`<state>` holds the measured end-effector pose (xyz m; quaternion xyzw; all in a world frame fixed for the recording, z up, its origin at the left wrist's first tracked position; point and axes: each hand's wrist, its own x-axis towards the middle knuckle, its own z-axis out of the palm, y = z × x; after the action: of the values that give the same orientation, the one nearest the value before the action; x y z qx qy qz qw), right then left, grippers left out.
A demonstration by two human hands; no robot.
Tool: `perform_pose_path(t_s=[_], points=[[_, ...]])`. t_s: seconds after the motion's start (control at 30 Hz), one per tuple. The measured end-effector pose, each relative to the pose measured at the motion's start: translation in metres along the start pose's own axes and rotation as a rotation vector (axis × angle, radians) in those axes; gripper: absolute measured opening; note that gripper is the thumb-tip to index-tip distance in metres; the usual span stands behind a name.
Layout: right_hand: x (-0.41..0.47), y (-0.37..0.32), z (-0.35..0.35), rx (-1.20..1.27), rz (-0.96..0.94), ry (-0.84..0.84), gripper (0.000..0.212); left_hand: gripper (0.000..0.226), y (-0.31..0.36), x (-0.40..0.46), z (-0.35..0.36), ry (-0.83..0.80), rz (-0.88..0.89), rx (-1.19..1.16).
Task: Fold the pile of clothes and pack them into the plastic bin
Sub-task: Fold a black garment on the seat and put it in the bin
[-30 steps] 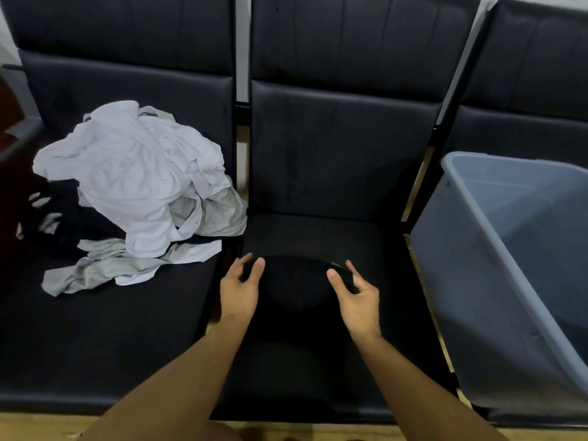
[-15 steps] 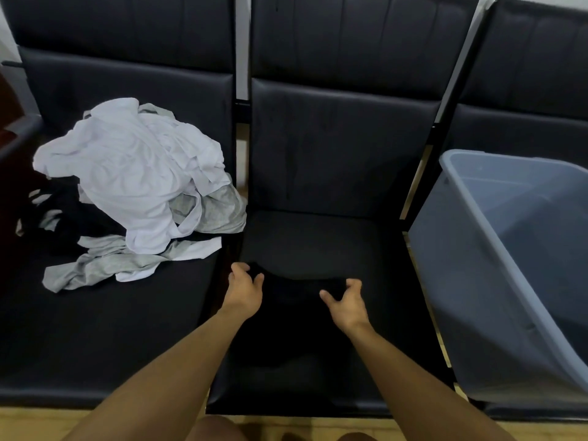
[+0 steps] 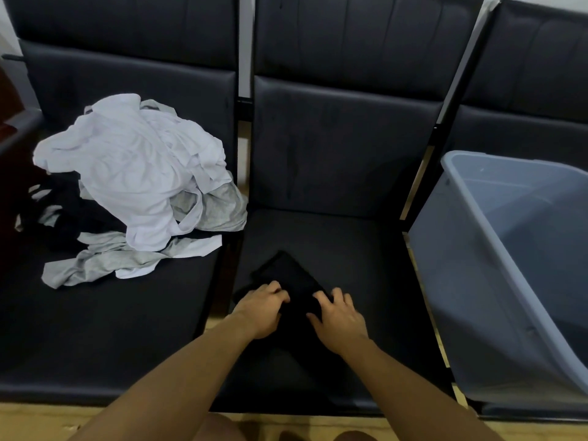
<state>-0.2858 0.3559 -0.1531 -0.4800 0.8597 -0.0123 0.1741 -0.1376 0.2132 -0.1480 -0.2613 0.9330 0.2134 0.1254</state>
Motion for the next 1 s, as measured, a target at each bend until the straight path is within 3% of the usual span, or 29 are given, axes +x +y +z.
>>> perform_pose_path(t_s=[0.1, 0.2, 0.3, 0.37, 0.6, 0.67, 0.83, 1.0], points=[[-0.002, -0.009, -0.01, 0.165, 0.125, -0.006, 0.037, 0.044, 0.003, 0.004, -0.007, 0.062, -0.095, -0.112], [0.01, -0.009, -0.02, 0.466, 0.325, 0.097, 0.03, 0.038, 0.002, 0.005, -0.006, 0.275, -0.408, -0.357], [0.028, -0.011, -0.018, 0.785, 0.563, -0.015, 0.057, 0.072, 0.006, 0.005, -0.008, 0.204, -0.761, -0.553], [0.036, -0.014, -0.011, 0.839, 0.616, -0.078, 0.066, 0.08, 0.014, 0.011, -0.004, 0.134, -0.824, -0.604], [0.037, -0.016, -0.007, 0.779, 0.476, -0.082, 0.047, 0.028, 0.041, 0.027, 0.009, 0.141, -0.695, -0.658], [0.036, -0.012, -0.013, 0.785, 0.433, -0.064, 0.042, 0.028, 0.044, 0.026, 0.0, 0.178, -0.677, -0.723], [0.036, -0.002, -0.077, 0.842, 0.322, 0.106, 0.039, 0.053, 0.074, 0.036, -0.051, 0.33, -0.51, -0.845], [0.023, 0.038, -0.186, 0.799, 0.242, 0.424, 0.044, 0.026, 0.146, 0.062, -0.127, 0.508, -0.264, -0.991]])
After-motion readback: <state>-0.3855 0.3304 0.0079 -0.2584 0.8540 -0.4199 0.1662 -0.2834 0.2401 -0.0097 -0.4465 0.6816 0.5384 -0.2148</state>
